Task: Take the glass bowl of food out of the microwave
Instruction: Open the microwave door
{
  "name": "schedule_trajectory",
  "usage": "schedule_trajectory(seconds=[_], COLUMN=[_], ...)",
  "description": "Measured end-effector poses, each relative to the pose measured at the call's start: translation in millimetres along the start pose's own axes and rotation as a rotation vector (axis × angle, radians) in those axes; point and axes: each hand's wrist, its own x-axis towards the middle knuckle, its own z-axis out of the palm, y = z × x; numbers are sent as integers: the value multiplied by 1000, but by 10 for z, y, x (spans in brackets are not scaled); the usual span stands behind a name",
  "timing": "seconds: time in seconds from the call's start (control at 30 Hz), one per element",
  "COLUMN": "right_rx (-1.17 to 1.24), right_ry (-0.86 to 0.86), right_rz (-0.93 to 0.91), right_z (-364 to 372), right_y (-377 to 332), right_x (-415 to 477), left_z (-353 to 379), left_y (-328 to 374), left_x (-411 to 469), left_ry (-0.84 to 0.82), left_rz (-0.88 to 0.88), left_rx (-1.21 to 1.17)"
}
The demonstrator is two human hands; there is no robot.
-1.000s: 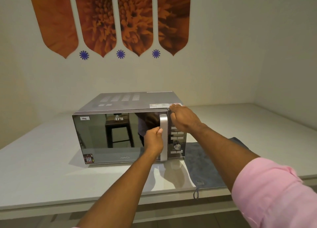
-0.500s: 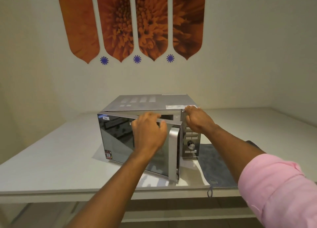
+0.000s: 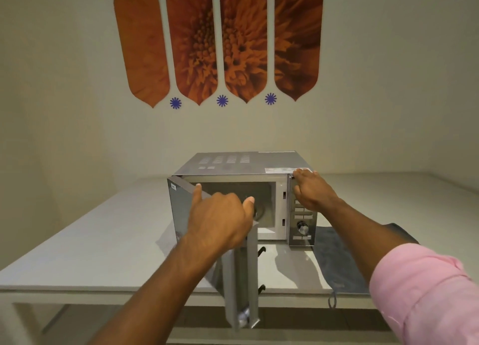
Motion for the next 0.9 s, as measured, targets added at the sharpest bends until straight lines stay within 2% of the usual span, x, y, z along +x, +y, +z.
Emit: schedule_trajectory(seconds=[0.37, 0.73, 0.9], right_rx=[9, -34, -56], right_ry=[11, 106, 163], right_rz=[18, 35, 37], right_z=[9, 145, 224], right_y=[-52, -65, -52], right_x=[-33, -7, -10], left_z=[-371, -516, -473], left_y=[-563, -1014, -1008], left_x=[-298, -332, -352], left_ry=[-122, -99, -132], left_rz=[-129, -311, -347], left_rx=[195, 253, 331])
